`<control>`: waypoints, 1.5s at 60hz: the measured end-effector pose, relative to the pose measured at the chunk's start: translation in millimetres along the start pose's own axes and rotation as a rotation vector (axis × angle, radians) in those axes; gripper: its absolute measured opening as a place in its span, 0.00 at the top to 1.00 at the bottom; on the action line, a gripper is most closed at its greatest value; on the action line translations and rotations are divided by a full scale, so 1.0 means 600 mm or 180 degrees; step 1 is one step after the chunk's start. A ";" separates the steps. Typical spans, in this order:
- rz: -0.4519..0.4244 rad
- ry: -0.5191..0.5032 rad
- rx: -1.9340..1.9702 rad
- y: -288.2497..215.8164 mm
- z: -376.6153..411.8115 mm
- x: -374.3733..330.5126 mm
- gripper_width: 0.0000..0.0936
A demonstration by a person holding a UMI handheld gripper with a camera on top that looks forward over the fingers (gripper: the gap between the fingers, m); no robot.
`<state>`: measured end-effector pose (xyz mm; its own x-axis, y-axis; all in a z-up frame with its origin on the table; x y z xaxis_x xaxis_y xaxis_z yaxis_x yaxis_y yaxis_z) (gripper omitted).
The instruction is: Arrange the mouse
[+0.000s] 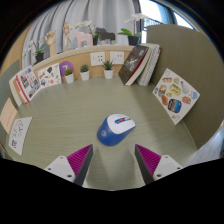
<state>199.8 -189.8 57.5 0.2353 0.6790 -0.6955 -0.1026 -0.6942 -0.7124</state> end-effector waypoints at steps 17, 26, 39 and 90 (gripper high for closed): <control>0.0204 -0.0186 -0.0070 -0.083 0.039 0.099 0.09; 0.0262 -0.0240 -0.0139 -0.116 0.057 0.130 0.12; 0.0187 -0.0253 -0.0281 -0.132 0.071 0.149 0.41; -0.0919 0.0070 0.0287 -0.447 0.417 -0.224 0.62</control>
<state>-46.0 -34.9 318.5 0.2880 0.8391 -0.4615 -0.1136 -0.4486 -0.8865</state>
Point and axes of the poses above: the point between the fingertips, and its own axes, seen from behind it with the camera up: z to the left, y down, x forward, the way the camera looks, the point moved 8 cm from there along -x, backward, against the way the camera looks, and after that the axes turned 8 degrees about y, right-handed, at the moved point
